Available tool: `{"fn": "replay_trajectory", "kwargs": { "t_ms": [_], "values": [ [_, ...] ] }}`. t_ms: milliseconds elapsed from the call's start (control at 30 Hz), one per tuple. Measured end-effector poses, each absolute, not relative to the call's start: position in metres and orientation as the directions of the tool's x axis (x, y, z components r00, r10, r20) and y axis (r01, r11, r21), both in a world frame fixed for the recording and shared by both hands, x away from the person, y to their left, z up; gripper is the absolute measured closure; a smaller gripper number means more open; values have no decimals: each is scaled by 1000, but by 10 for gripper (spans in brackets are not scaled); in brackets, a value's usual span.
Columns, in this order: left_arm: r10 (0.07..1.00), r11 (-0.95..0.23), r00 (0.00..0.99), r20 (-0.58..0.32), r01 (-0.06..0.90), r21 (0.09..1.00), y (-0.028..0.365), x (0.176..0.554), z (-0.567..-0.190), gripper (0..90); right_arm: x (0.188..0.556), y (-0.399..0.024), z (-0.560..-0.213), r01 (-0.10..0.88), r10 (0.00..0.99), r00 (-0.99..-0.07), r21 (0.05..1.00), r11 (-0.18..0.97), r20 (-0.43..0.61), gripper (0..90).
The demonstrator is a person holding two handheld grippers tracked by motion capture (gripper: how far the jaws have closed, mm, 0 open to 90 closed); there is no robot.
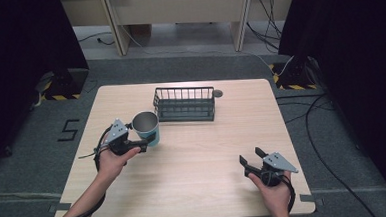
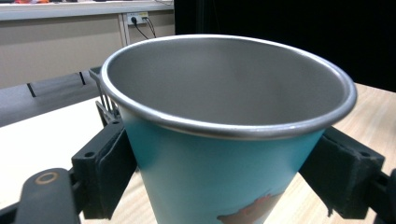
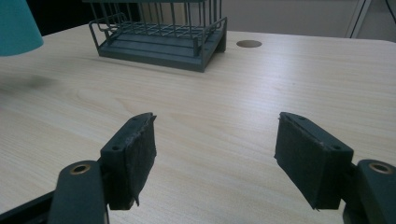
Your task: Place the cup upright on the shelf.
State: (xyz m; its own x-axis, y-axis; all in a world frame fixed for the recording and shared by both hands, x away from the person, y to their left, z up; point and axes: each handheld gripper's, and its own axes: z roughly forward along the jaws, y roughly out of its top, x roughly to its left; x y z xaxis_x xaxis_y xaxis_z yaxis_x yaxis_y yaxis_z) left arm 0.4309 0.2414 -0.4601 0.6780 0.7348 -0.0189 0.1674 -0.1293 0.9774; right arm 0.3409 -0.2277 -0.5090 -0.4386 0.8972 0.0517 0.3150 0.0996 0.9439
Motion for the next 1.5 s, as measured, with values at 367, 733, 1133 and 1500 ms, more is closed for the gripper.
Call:
{"fn": "replay_trajectory", "kwargs": {
  "t_ms": [367,733,1133,1500],
  "values": [
    [731,-129,682,-8,150,980,228,446,-447,157,341,-227,-509,314,895,-443,944,102,51,298],
    [731,-129,682,-7,149,980,218,456,-441,157,341,-228,-509,315,896,-441,944,100,53,298],
    [737,-133,676,3,140,981,213,470,-433,157,342,-226,-510,320,892,-447,942,97,60,298],
    [739,-124,673,3,132,983,208,479,-426,157,342,-226,-510,321,891,-449,942,97,62,298]
  ]
}}
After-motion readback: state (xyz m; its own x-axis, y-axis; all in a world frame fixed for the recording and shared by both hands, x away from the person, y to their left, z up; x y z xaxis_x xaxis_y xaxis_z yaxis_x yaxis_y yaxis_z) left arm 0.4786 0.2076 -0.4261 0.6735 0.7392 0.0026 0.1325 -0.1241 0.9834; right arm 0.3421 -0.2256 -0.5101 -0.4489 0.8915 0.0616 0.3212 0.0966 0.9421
